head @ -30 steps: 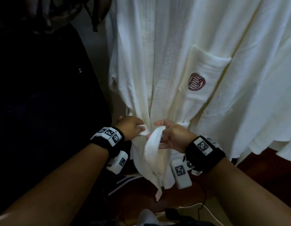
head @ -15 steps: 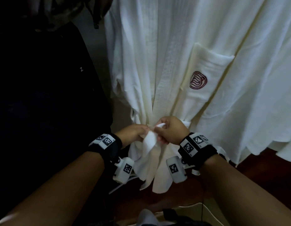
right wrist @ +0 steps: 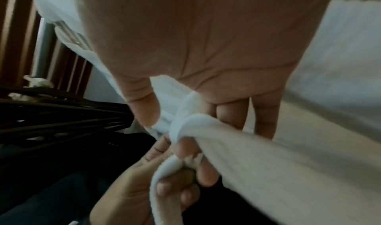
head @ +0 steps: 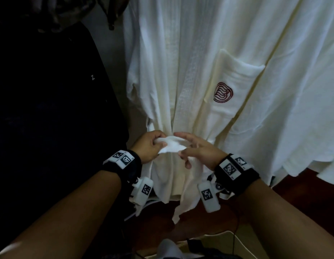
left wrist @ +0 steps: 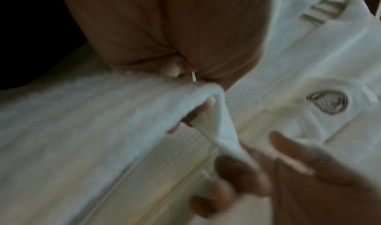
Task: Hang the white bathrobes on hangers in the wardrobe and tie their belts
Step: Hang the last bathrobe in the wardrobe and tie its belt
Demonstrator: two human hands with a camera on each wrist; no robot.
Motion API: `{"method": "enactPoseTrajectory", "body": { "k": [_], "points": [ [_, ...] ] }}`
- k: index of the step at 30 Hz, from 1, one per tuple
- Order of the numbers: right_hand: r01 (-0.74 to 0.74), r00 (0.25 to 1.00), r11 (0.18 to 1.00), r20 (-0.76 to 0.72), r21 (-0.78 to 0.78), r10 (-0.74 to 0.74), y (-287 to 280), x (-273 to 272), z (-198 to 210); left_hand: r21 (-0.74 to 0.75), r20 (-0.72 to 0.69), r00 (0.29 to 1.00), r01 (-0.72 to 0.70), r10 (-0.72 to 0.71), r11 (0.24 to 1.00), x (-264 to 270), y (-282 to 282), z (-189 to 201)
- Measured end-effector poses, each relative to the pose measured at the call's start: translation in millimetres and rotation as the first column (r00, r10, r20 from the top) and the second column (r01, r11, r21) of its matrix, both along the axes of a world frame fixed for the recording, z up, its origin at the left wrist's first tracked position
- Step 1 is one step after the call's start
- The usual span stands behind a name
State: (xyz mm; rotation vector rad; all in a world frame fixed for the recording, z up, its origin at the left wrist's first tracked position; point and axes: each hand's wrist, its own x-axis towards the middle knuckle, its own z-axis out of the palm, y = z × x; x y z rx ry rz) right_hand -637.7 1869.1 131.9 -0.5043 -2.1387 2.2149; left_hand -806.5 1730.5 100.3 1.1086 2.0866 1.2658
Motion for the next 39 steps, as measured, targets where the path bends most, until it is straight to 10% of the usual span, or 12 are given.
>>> {"method": "enactPoseTrajectory", "body": {
  "k": [9,15,18,20,22,26,27,29,32,35,39],
  "points": [
    [-0.148,0.901,0.962,-0.431,-0.227,0.037,23,-6,131,-0.121,-0.291,0.947,-0.177,0.135,0.977,-14,-15,-22],
    [0.109,0.734,0.988,-0.68,0.112,-0.004,12,-60,191,-0.11,-0.31,0.947,-0.128,0.088,0.986,-5,-23,-27],
    [0.472,0.704,0.733,-0.71,0.491,0.022,10,-91,183,-0.069,-0.28,0.956,-0.108,0.084,0.992,-3,-29,-26],
    [0.478,0.823,0.453,-0.564,0.752,0.068,9,-104,147,-0.057,-0.276,0.958,-0.101,0.081,0.993,-3,-34,-21],
    [0.078,0.989,0.299,-0.111,0.951,0.094,13,-111,79,-0.02,-0.28,0.957,-0.081,0.072,0.997,-4,-39,-14],
    [-0.723,0.667,-0.129,0.734,0.679,0.128,6,-93,-31,-0.096,-0.329,0.944,0.005,-0.037,0.995,-7,-46,-9],
    [-0.754,0.64,-0.071,0.755,0.653,0.144,4,-89,-34,-0.156,-0.353,0.932,0.028,-0.082,0.987,-5,-45,-10],
    [-0.604,0.794,0.334,0.58,0.723,0.181,1,-85,-25,-0.204,-0.354,0.93,0.025,-0.097,0.979,-2,-44,-13],
    [-0.023,1.0,0.677,0.021,0.735,0.011,5,-74,8,-0.202,-0.316,0.947,-0.01,-0.056,0.979,-2,-43,-15],
    [0.269,0.963,0.516,-0.243,0.813,-0.119,15,-43,29,-0.206,-0.302,0.952,-0.014,-0.05,0.978,-5,-39,-13],
    [-0.097,0.974,0.242,0.142,0.965,-0.178,22,-8,19,-0.186,-0.295,0.954,-0.004,-0.052,0.983,-2,-23,-5]
  ]
}}
